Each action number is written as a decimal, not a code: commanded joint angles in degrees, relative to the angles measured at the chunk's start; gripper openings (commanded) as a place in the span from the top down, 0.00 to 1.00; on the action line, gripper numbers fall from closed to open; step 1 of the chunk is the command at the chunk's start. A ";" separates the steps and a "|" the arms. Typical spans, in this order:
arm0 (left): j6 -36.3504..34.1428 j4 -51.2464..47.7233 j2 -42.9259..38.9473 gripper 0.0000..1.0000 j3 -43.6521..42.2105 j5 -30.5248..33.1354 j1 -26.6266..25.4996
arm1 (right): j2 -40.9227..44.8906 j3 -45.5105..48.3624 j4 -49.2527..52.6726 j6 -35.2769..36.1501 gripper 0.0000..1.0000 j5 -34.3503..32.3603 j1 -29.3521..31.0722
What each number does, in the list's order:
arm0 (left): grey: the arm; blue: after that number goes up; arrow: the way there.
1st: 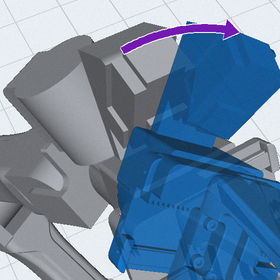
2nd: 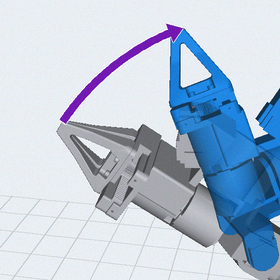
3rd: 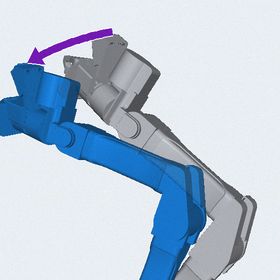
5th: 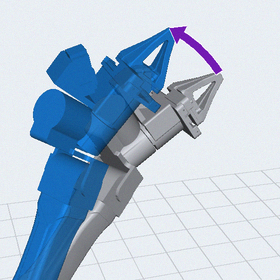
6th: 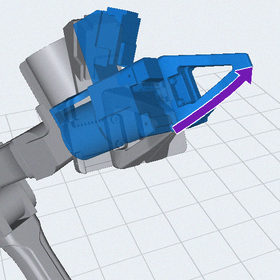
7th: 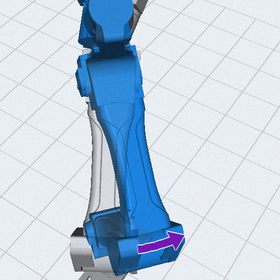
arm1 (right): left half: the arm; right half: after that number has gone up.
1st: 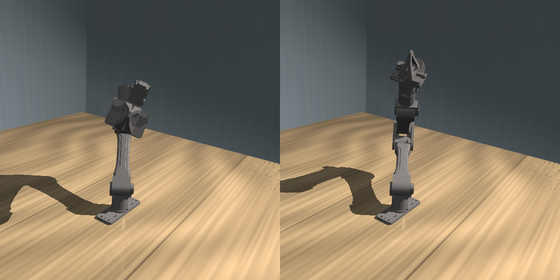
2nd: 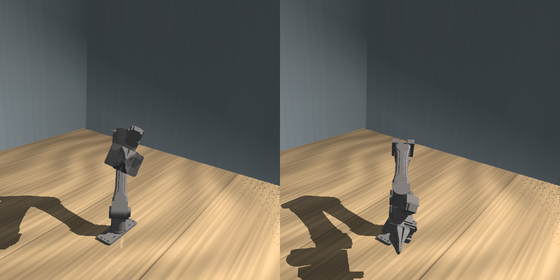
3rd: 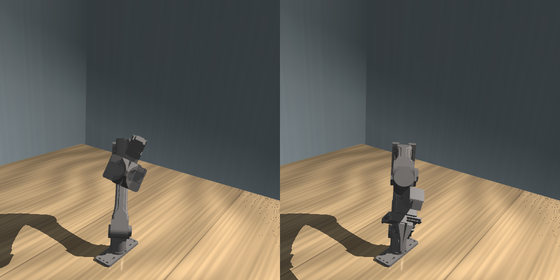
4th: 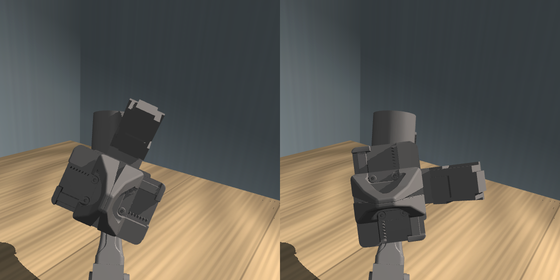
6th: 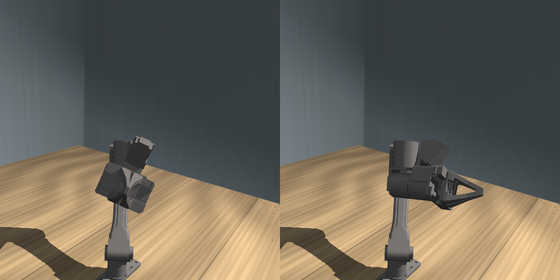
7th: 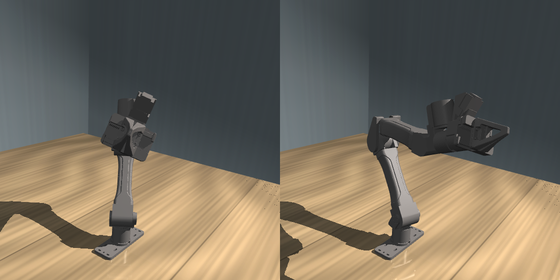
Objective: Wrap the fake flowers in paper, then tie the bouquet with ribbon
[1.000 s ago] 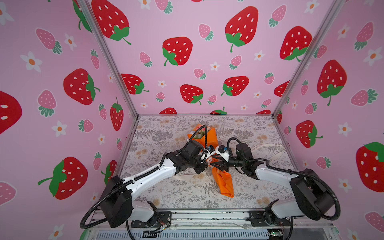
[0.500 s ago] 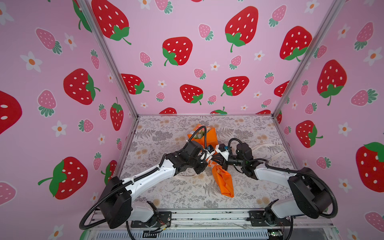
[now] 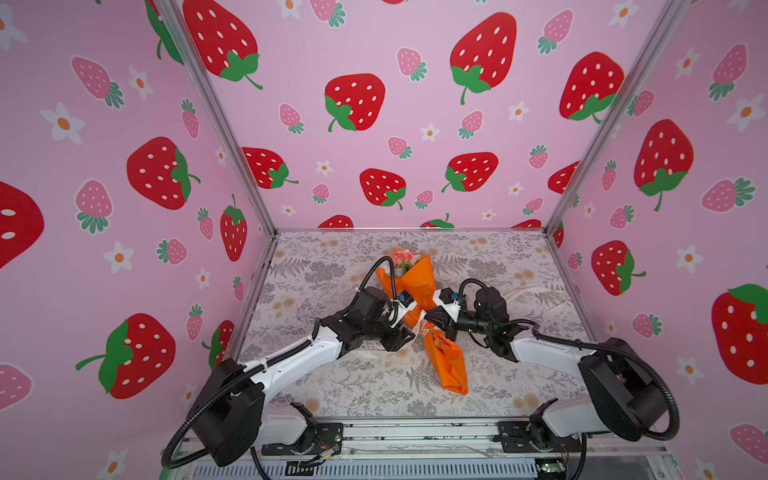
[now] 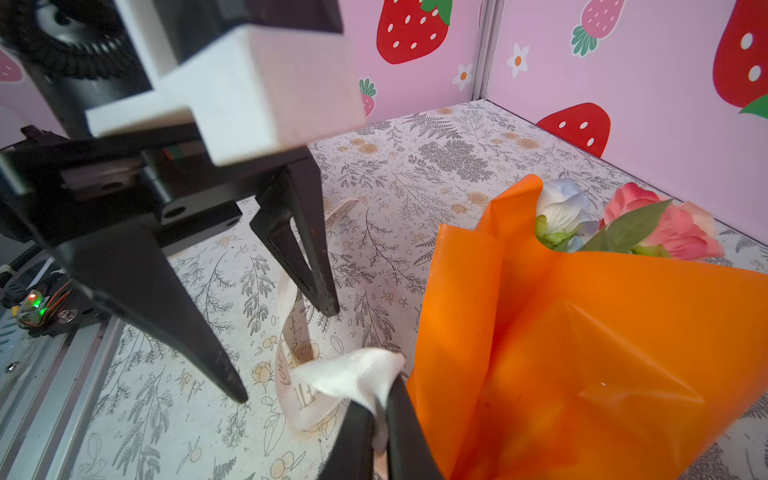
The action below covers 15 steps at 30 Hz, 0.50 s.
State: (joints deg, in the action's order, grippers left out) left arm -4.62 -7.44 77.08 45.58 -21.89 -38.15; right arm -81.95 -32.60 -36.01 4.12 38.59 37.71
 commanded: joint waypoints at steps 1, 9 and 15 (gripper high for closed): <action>0.19 3.84 3.00 0.44 3.15 -6.30 0.12 | 0.96 0.51 -1.35 0.09 0.89 0.53 -0.23; 0.27 3.09 7.97 0.80 6.33 -6.91 0.43 | 1.00 0.52 -1.00 -0.51 0.88 -0.06 -0.19; 1.18 4.49 5.32 1.00 5.50 0.90 -0.01 | 2.25 0.71 0.00 -2.23 0.80 -1.97 -0.55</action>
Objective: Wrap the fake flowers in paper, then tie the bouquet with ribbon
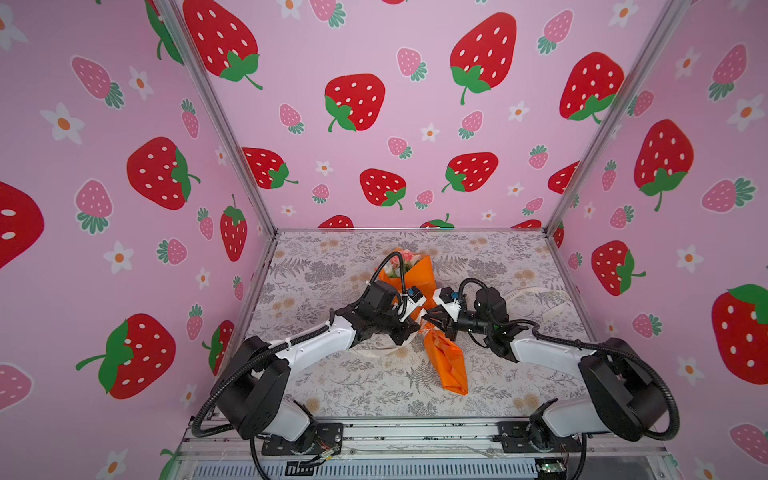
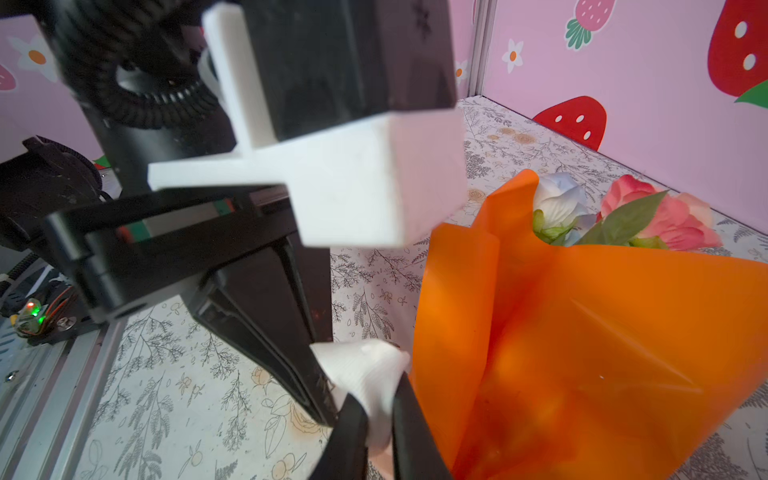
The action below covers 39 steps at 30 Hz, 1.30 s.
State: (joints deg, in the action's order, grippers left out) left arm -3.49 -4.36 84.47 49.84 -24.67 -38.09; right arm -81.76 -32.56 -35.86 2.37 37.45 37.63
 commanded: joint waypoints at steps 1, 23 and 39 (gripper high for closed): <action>0.26 2.49 -2.91 1.00 0.70 5.57 -0.27 | 2.99 0.78 0.41 -1.72 0.77 -2.51 -0.69; -0.65 3.24 -8.42 1.00 -1.40 24.70 -11.52 | 2.34 -7.19 47.50 -26.99 0.49 -25.59 -43.80; 9.74 -0.74 -9.24 1.00 -1.55 28.22 -15.15 | -21.68 -26.43 47.29 -27.18 0.49 -28.67 -42.07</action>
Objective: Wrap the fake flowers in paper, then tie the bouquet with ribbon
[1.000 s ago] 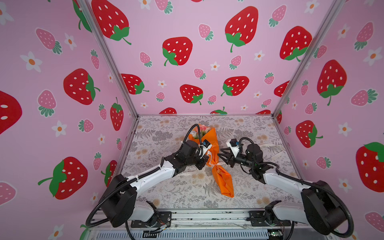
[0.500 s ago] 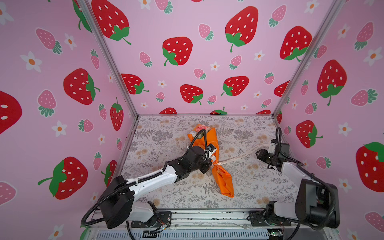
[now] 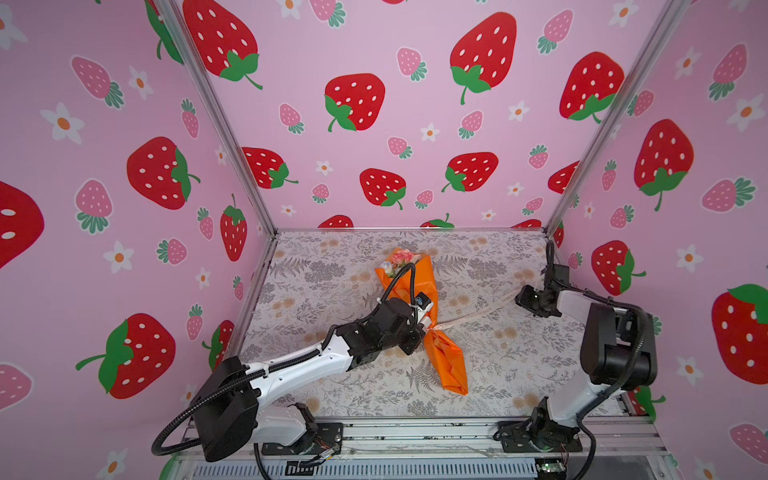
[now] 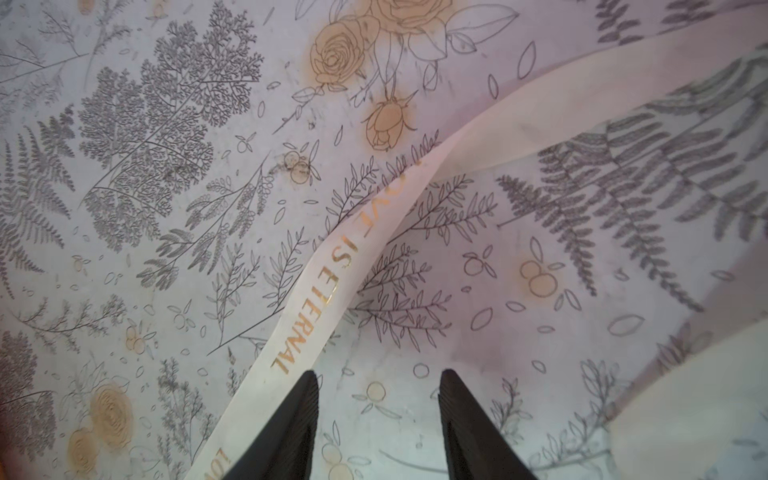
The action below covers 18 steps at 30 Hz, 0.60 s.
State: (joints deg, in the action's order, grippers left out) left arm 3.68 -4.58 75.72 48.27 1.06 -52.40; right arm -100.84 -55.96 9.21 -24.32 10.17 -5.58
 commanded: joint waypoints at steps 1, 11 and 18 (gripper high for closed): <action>3.09 -0.52 -0.43 1.00 0.14 2.87 -1.01 | -3.94 -4.41 2.53 -0.39 0.46 -2.45 1.78; 4.49 0.39 -0.44 1.00 -0.27 2.97 -1.20 | -13.15 -13.26 8.69 0.31 0.46 -18.62 7.85; 4.30 0.68 -1.72 1.00 -1.12 3.42 -1.24 | -13.70 -12.86 6.04 0.10 0.80 -17.25 8.00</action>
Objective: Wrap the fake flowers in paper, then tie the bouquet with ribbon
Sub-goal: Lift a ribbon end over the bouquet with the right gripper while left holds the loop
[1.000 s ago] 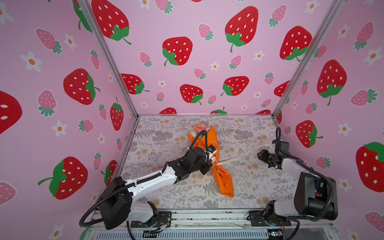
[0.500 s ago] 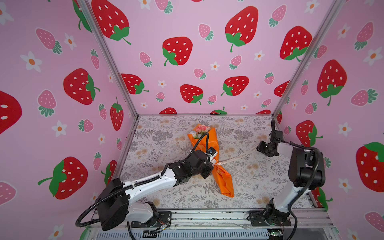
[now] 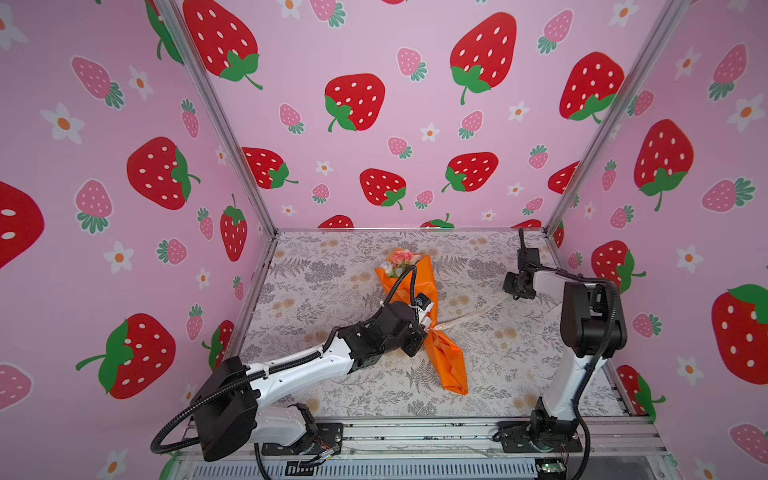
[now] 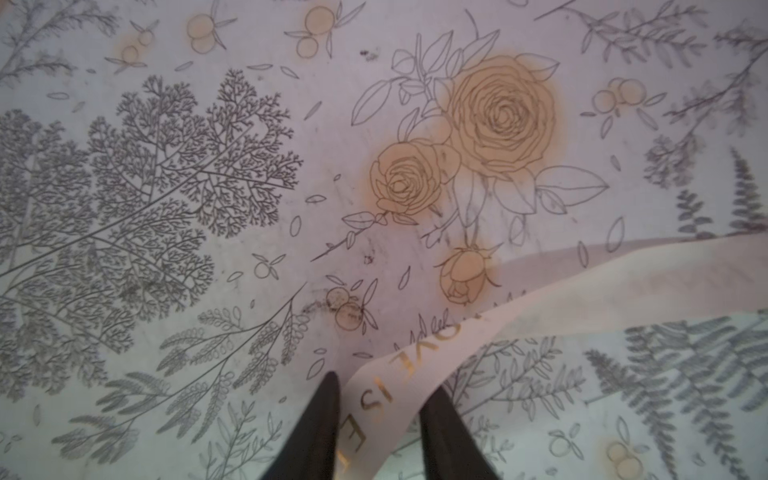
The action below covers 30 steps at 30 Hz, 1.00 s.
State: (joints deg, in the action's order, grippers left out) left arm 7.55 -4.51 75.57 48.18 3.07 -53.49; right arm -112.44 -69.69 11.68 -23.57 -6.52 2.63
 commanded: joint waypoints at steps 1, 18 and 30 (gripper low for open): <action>0.45 0.94 -1.65 1.00 -1.25 1.49 -0.11 | -1.40 0.94 3.07 -0.85 0.85 -0.13 -0.23; 4.91 9.61 -3.91 1.00 -6.71 0.70 -0.38 | 26.38 4.32 -4.95 2.13 1.00 30.65 10.64; 11.27 22.82 -8.43 1.00 -16.41 4.30 -0.40 | 21.48 -8.62 -0.57 12.54 1.00 39.86 42.69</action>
State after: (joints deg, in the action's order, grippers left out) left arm 15.94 12.14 68.64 33.43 5.52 -53.65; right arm -90.45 -76.95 8.23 -15.88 30.83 44.25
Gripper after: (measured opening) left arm 0.048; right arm 0.048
